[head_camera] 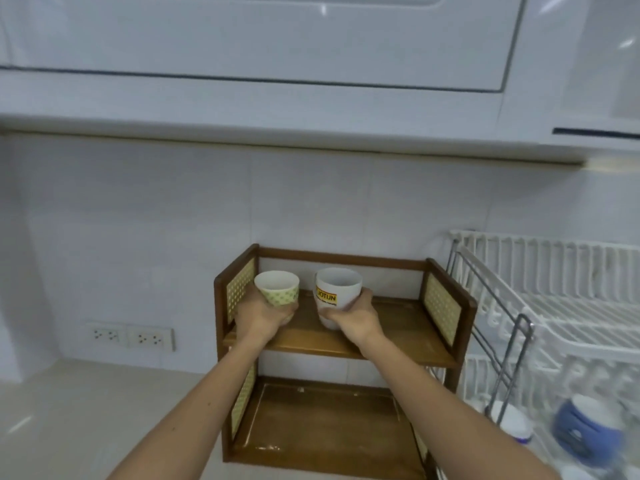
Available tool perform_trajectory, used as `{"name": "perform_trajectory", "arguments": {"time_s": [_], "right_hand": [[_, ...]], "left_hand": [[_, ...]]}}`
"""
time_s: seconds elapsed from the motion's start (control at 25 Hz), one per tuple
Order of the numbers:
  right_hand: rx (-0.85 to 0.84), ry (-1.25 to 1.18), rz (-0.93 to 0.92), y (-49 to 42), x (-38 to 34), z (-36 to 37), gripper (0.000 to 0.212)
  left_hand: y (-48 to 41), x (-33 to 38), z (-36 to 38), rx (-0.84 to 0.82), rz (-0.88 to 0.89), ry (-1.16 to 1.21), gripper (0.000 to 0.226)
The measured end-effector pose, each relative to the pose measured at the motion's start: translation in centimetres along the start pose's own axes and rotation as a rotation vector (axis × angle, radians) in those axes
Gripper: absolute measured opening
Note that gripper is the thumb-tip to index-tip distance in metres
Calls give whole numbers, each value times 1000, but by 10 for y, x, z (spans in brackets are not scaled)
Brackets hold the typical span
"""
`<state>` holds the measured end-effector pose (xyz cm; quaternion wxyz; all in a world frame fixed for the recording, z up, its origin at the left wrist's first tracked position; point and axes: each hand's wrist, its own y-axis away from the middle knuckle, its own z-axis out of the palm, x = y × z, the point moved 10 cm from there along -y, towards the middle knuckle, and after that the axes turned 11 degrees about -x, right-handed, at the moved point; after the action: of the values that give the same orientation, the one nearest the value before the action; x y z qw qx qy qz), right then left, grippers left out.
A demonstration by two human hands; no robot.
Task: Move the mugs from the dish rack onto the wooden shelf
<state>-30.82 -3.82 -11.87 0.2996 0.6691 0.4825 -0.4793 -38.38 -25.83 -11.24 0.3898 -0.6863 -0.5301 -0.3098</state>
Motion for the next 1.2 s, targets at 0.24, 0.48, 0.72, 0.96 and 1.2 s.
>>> {"name": "perform_trajectory", "arguments": {"time_s": [0.24, 0.48, 0.72, 0.96, 1.2], "right_hand": [[-48, 230, -184, 85, 0, -35, 72], [-48, 425, -343, 237, 84, -132, 47], [16, 1023, 42, 232, 188, -279, 37], [-468, 1530, 251, 187, 271, -309, 55], [-408, 1621, 328, 164, 288, -304, 45]], "left_hand": [[93, 60, 20, 127, 296, 11, 73], [250, 126, 124, -223, 963, -100, 43], [346, 178, 279, -504, 1416, -416, 37], [343, 174, 437, -643, 1496, -1429, 61], [325, 167, 475, -660, 1337, -1614, 38]]}}
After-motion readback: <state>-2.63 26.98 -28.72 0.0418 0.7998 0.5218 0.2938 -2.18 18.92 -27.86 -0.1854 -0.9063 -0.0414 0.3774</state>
